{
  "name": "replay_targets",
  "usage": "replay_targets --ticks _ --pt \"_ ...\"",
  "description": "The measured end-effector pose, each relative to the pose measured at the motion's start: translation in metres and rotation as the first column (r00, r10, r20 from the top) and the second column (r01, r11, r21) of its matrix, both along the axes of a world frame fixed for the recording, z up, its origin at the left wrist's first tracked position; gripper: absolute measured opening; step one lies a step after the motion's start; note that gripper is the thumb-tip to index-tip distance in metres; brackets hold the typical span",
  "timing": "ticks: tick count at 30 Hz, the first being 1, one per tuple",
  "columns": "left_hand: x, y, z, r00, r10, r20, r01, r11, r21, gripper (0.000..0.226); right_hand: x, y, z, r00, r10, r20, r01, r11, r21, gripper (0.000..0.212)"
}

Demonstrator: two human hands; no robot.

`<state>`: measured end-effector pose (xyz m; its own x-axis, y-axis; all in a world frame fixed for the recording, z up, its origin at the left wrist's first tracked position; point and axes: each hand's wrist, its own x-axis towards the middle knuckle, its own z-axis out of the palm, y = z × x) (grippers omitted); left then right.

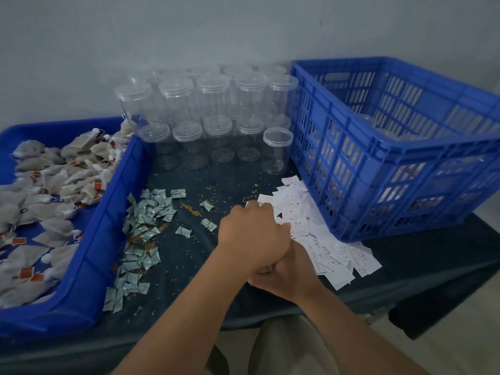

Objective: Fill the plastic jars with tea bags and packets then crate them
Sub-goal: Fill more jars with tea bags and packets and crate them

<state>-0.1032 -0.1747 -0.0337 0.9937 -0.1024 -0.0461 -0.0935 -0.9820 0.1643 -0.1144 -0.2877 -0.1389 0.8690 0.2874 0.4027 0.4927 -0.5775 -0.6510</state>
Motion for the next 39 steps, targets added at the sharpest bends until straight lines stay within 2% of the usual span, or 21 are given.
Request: replay_targets --ticks 2,5,8,11,13,14,15,17,19,21,23,27,31,33,35,37,39 --pt "-0.001 -0.001 -0.002 0.985 -0.142 0.097 0.134 0.987 0.087 0.044 0.002 -0.002 -0.008 0.999 -0.043 -0.008 0.042 0.997 -0.07 0.024" --pt "0.004 0.005 0.001 0.931 -0.342 0.129 0.322 0.934 0.157 0.042 0.005 -0.002 -0.016 0.996 -0.091 0.023 0.093 0.989 -0.114 0.034" --pt "0.012 0.018 0.007 0.87 -0.487 0.075 0.48 0.872 0.1 0.045 0.007 -0.002 -0.013 0.997 -0.061 -0.044 0.055 0.992 -0.114 0.03" --pt "0.016 0.027 0.012 0.816 -0.574 0.061 0.576 0.818 -0.004 0.043 0.006 -0.004 -0.01 0.996 -0.034 -0.079 0.032 0.999 -0.024 0.032" --pt "0.015 0.027 0.012 0.835 -0.533 0.134 0.548 0.828 -0.118 0.037 0.005 -0.004 -0.005 0.991 -0.008 -0.131 0.014 0.999 0.045 0.031" --pt "0.012 0.024 0.009 0.866 -0.46 0.195 0.489 0.86 -0.145 0.035 0.006 -0.004 -0.004 0.989 0.003 -0.146 0.006 0.998 0.056 0.03" --pt "0.01 0.02 0.005 0.9 -0.356 0.25 0.396 0.909 -0.131 0.04 0.006 -0.004 -0.003 0.99 0.015 -0.141 -0.006 0.998 0.066 0.032" --pt "0.003 0.011 -0.005 0.954 -0.141 0.264 0.16 0.986 -0.054 0.066 0.009 -0.002 -0.005 0.995 0.002 -0.104 0.002 0.999 0.042 0.044" --pt "-0.002 0.004 -0.017 0.972 -0.025 0.233 0.049 0.994 -0.097 0.075 0.013 0.001 -0.014 0.997 -0.046 -0.057 0.044 0.998 -0.04 0.05" --pt "-0.002 0.002 -0.022 0.953 -0.016 0.302 0.076 0.979 -0.187 0.056 0.018 0.006 -0.023 0.991 -0.128 -0.049 0.116 0.974 -0.194 0.053" --pt "0.001 0.007 -0.02 0.926 -0.074 0.371 0.172 0.956 -0.239 0.036 0.022 0.005 -0.028 0.985 -0.164 -0.061 0.145 0.959 -0.242 0.062" --pt "0.005 0.027 -0.008 0.88 -0.327 0.343 0.437 0.84 -0.321 0.023 0.016 -0.006 -0.02 0.978 -0.083 -0.19 0.093 0.995 0.044 0.086" --pt "0.017 0.04 0.003 0.821 -0.516 0.243 0.57 0.732 -0.373 0.027 0.013 -0.015 -0.008 0.951 0.023 -0.309 0.037 0.981 0.189 0.082" --pt "0.018 0.041 0.009 0.828 -0.533 0.174 0.558 0.748 -0.359 0.038 0.01 -0.017 -0.003 0.932 0.058 -0.358 0.02 0.977 0.212 0.086" --pt "0.016 0.04 0.01 0.889 -0.42 0.181 0.456 0.847 -0.274 0.061 0.007 -0.013 0.001 0.944 0.054 -0.325 0.009 0.981 0.191 0.081" --pt "0.008 0.032 0.005 0.963 -0.208 0.173 0.239 0.953 -0.188 0.075 0.005 -0.007 0.004 0.957 0.019 -0.291 0.03 0.987 0.161 0.064" --pt "0.0 0.018 0.001 0.99 -0.099 0.097 0.115 0.978 -0.175 0.075 0.002 -0.002 0.006 0.962 0.04 -0.271 -0.008 0.993 0.119 0.043"
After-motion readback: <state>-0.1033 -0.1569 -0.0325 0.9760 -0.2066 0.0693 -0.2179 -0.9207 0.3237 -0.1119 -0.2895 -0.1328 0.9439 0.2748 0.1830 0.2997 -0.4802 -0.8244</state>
